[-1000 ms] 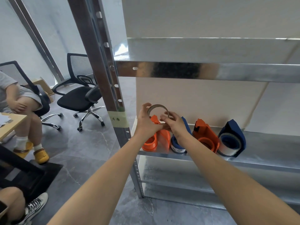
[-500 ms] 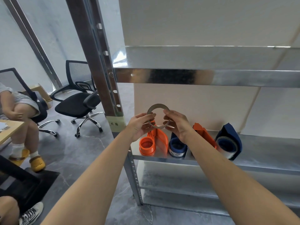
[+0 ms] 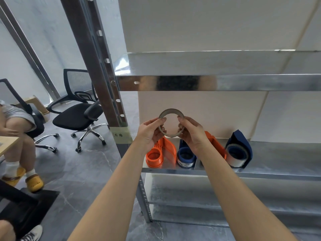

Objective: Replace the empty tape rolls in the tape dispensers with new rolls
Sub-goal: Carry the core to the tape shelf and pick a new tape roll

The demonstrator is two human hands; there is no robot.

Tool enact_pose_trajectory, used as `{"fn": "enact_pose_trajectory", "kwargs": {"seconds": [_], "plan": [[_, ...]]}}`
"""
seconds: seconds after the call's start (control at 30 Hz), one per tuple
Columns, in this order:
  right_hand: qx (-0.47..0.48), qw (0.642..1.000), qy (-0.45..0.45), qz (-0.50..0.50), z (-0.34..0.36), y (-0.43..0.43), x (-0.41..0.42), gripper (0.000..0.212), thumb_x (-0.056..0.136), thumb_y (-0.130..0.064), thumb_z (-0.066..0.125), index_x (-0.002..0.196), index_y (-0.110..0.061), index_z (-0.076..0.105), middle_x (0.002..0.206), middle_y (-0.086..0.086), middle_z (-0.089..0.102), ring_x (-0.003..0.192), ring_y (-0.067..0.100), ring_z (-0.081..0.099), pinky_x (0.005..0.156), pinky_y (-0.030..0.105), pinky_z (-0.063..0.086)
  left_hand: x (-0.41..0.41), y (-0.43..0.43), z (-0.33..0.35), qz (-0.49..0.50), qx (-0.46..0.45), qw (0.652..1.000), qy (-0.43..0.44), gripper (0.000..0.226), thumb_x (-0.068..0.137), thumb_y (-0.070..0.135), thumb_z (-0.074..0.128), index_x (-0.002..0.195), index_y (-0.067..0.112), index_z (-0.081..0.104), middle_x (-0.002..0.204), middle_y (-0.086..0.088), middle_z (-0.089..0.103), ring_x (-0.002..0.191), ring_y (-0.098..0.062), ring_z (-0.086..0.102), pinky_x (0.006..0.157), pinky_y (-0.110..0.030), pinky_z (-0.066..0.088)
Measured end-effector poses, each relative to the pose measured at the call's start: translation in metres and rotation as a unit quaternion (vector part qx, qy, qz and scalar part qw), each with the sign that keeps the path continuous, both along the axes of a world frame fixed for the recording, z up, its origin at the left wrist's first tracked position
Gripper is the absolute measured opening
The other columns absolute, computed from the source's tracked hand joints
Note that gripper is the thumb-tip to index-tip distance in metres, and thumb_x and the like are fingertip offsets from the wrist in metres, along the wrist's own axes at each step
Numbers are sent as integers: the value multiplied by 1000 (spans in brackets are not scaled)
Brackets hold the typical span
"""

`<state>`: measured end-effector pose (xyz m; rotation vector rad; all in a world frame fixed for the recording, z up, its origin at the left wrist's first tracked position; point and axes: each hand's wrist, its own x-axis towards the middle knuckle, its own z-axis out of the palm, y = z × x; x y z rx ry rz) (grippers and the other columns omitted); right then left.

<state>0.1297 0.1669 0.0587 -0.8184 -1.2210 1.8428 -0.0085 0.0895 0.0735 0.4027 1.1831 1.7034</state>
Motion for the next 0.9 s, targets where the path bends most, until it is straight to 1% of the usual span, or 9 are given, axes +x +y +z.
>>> {"fn": "enact_pose_trajectory", "kwargs": {"seconds": [0.07, 0.17, 0.23, 0.47, 0.6, 0.7, 0.77, 0.87, 0.9], "plan": [[1, 1000, 4, -6, 0, -1, 3, 34, 82, -27, 74, 109, -7, 68, 75, 1, 60, 78, 21, 56, 72, 31, 51, 3, 1, 2, 1, 5, 1000, 5, 26, 73, 6, 76, 96, 2, 65, 64, -6, 61, 55, -17, 56, 61, -31, 54], [-7, 1000, 10, -16, 1, -5, 10, 36, 82, -27, 74, 111, -6, 67, 71, -2, 61, 72, 16, 57, 67, 28, 51, 8, 2, 0, -3, 8, 1000, 1, 31, 72, 6, 77, 100, 0, 64, 65, -8, 61, 55, -17, 55, 58, -29, 53], [-14, 1000, 16, -21, 1, -8, 18, 31, 84, -24, 72, 108, -7, 66, 69, -3, 61, 68, 13, 57, 64, 27, 50, 12, 3, -2, -17, 6, 1000, 3, 35, 70, 7, 79, 101, 1, 63, 66, -8, 61, 55, -17, 56, 57, -29, 52], [-36, 995, 69, -70, 7, -19, 55, 15, 91, -13, 62, 104, -6, 62, 59, -7, 63, 55, 6, 61, 52, 20, 50, 41, 15, 2, -88, 2, 996, 32, 26, 71, 9, 78, 93, 5, 64, 61, -2, 64, 53, -14, 61, 54, -27, 52], [-40, 989, 68, -126, 8, -24, 83, 19, 88, -17, 66, 103, -6, 66, 70, 0, 62, 69, 15, 59, 64, 27, 50, 69, 30, -1, -142, -2, 989, 45, 9, 75, 8, 74, 80, 10, 66, 59, -2, 65, 53, -15, 61, 56, -27, 56], [-54, 980, 61, -183, 6, -27, 114, 22, 87, -20, 68, 105, -7, 66, 78, 3, 68, 74, 17, 65, 69, 31, 54, 101, 44, -2, -200, 0, 978, 54, 6, 78, 10, 71, 79, 12, 65, 59, -1, 66, 53, -14, 62, 54, -26, 54], [-55, 972, 62, -221, 6, -28, 137, 21, 88, -19, 67, 106, -7, 65, 77, 3, 69, 72, 18, 65, 64, 30, 54, 126, 53, -2, -237, 7, 970, 50, 6, 81, 8, 68, 79, 11, 64, 57, -2, 66, 51, -14, 63, 54, -26, 54], [-33, 957, 58, -282, 7, -34, 176, 6, 91, -13, 62, 92, -8, 65, 63, -3, 66, 59, 12, 63, 56, 23, 51, 169, 66, -4, -301, 8, 953, 37, 6, 82, 9, 67, 80, 11, 61, 62, -3, 68, 57, -16, 65, 57, -28, 55], [-29, 951, 57, -303, 7, -37, 190, 7, 92, -13, 61, 87, -10, 64, 59, -4, 63, 56, 11, 60, 54, 22, 49, 184, 69, -6, -321, 6, 946, 37, 6, 81, 9, 68, 82, 10, 62, 63, -4, 68, 59, -17, 65, 59, -28, 55]]}}
